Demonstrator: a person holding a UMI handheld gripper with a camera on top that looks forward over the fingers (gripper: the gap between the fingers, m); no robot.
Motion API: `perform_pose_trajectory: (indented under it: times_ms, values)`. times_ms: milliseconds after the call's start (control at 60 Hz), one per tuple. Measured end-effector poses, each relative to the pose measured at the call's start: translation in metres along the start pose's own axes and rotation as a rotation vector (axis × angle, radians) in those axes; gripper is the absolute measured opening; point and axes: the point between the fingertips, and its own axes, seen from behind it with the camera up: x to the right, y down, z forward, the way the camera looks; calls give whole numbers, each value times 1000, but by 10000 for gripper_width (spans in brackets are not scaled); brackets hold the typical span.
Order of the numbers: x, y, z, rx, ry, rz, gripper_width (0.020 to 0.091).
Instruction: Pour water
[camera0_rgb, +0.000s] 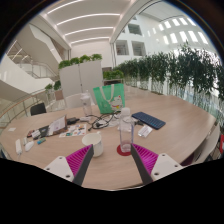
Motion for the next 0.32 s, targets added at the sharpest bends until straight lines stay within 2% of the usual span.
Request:
perform_pose_trajectory:
  times_ms: [317]
  values:
    - [-119, 11, -147, -13, -29, -41, 827]
